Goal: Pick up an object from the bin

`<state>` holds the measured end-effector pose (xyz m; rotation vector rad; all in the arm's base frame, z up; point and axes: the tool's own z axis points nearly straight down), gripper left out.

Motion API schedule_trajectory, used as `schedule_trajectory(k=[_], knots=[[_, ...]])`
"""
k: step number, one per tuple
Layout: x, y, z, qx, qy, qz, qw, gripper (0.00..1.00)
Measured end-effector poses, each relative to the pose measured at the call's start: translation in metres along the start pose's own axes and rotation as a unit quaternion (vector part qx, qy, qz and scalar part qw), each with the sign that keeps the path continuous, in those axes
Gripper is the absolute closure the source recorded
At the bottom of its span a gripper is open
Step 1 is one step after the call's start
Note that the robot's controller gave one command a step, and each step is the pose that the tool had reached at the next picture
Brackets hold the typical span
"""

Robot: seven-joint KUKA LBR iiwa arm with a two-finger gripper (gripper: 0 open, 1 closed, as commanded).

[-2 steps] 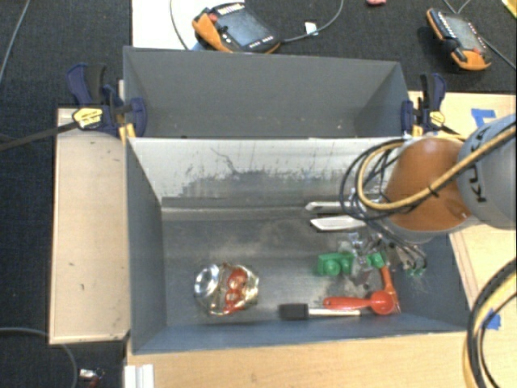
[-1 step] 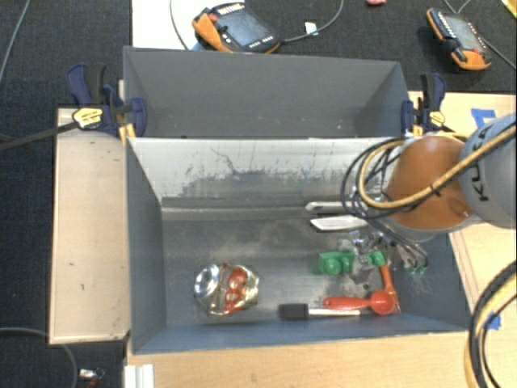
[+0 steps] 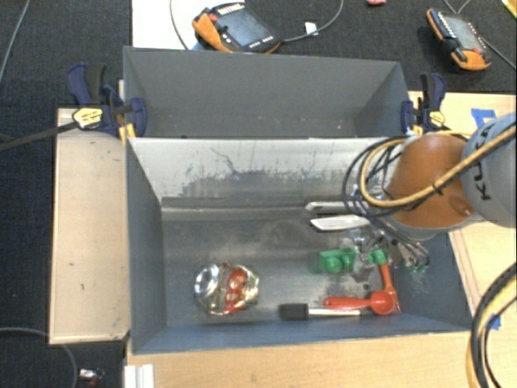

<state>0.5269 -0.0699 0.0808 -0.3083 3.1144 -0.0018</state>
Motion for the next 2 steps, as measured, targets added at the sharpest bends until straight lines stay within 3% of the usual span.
schedule_trajectory(k=[2], knots=[[-0.001,0.0,-0.028,0.001,-0.0033,0.0,1.0,1.0]])
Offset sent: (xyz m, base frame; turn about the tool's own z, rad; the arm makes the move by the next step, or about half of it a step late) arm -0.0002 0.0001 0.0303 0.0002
